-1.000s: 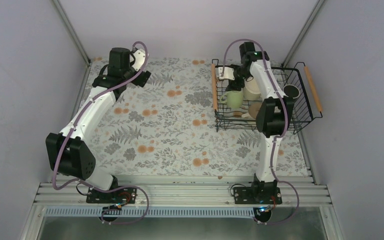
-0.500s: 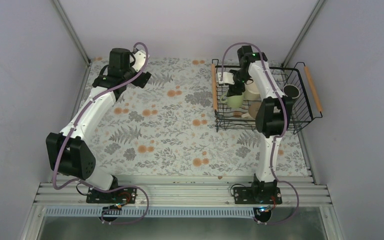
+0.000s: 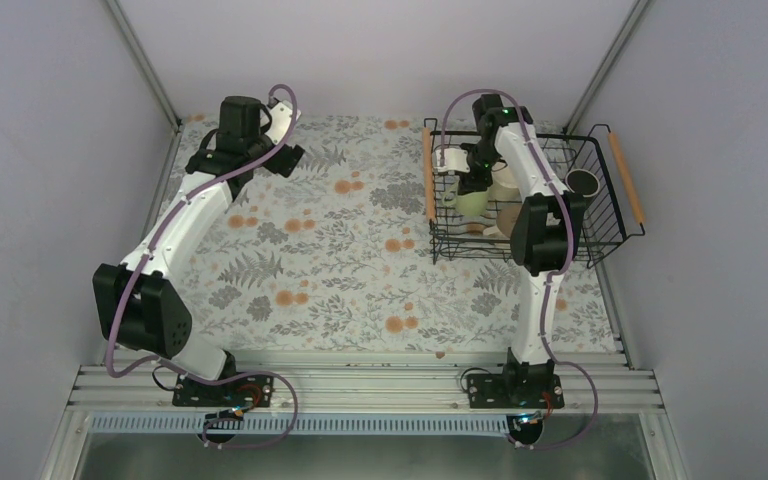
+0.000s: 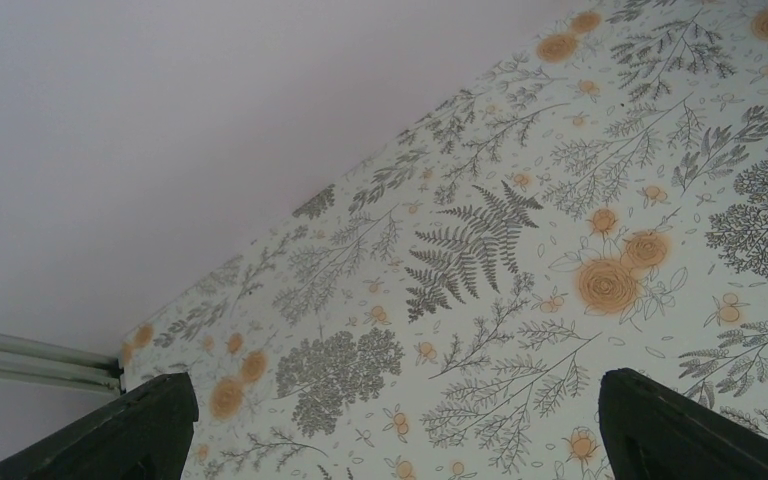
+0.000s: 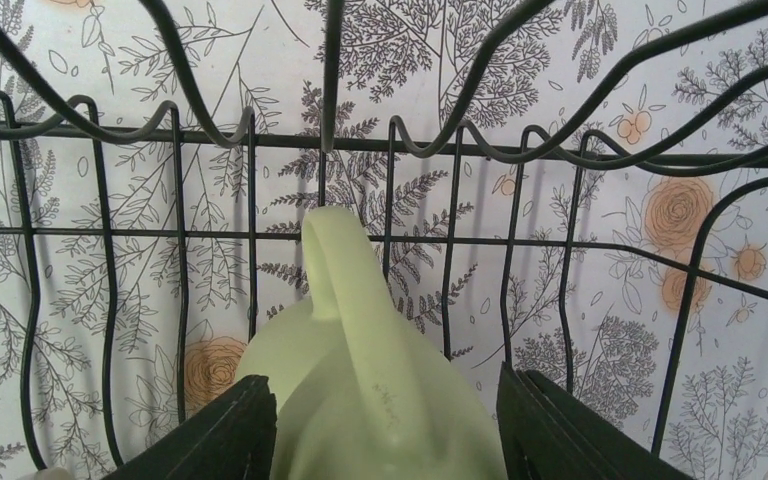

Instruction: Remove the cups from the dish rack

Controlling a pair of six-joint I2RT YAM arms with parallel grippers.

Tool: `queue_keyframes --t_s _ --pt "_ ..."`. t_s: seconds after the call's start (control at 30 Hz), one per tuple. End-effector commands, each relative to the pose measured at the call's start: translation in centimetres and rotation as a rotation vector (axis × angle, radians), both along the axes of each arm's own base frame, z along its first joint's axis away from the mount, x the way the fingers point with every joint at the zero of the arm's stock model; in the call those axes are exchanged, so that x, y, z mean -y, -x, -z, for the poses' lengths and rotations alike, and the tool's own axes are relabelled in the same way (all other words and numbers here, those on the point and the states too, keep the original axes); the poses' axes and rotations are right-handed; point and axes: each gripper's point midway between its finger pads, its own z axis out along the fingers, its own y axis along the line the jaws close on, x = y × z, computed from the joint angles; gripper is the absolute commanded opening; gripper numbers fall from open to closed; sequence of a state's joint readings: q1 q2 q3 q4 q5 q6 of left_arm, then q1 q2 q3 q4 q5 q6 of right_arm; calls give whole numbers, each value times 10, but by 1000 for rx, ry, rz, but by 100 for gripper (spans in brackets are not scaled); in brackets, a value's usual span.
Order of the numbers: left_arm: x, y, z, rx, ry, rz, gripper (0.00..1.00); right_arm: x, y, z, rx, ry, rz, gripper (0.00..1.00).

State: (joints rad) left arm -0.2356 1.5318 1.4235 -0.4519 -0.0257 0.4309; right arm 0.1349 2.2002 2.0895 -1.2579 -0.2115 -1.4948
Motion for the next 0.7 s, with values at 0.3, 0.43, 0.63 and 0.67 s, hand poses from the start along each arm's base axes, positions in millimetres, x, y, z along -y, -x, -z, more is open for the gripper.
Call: queue_keyframes --t_s 0.3,0.43,0.63,0.67 --pt "4 0 -8 -1 13 27 100 10 18 12 -63 56 15 28" --pt "4 1 -8 -4 14 32 100 11 19 14 -68 74 19 26" --pt "5 1 -9 -2 16 36 100 11 19 15 -67 98 20 15" --pt "5 1 -9 -1 17 36 100 12 20 16 -69 102 23 14"
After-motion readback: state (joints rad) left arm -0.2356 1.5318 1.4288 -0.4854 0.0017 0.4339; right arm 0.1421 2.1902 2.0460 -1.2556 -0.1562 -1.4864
